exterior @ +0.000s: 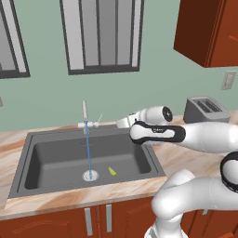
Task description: Turn on the sink faucet. Then move the lemon wedge from the counter to the sink. Turn off the sink. Move the vegetable from the sink to the pot next to the stove. Finally move the pot to the front left burner.
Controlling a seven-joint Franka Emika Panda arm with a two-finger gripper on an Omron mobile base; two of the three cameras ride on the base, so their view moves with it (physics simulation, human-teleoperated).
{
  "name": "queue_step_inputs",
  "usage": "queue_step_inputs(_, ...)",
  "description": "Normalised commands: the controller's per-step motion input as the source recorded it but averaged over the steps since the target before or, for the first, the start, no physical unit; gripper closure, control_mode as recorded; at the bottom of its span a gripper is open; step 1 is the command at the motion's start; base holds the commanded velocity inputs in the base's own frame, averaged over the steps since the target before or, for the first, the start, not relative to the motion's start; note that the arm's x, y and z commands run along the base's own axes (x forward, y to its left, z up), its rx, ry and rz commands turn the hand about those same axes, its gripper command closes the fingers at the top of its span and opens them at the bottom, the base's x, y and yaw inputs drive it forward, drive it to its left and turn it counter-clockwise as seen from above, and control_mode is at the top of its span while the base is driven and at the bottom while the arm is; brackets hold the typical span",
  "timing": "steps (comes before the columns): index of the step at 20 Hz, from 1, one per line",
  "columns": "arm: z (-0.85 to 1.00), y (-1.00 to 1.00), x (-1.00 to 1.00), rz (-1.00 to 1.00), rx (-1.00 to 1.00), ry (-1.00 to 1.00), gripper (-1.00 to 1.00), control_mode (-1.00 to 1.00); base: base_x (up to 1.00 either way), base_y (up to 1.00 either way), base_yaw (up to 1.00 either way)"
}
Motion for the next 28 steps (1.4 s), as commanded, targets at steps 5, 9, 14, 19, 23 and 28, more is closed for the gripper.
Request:
queue_step_inputs(5,0.01,0.0,-0.43,-0.31,0.15,0.13,-1.0,-1.0,0.0,0.0,0.0)
queue_step_inputs(9,0.26,0.0,-0.53,-0.3,0.17,0.15,-1.0,-1.0,0.0,0.0,0.0)
queue_step_inputs(14,0.58,0.0,-0.29,-0.26,0.13,0.19,-1.0,-1.0,0.0,0.0,0.0)
queue_step_inputs(19,0.27,-0.05,-0.13,-0.18,0.12,0.3,-1.0,-1.0,0.0,0.0,0.0)
queue_step_inputs(23,-0.15,-0.03,-0.01,-0.05,0.14,0.27,-1.0,-1.0,0.0,0.0,0.0)
queue_step_inputs(28,-0.26,0.0,0.0,-0.03,0.18,0.24,-1.0,-1.0,0.0,0.0,0.0)
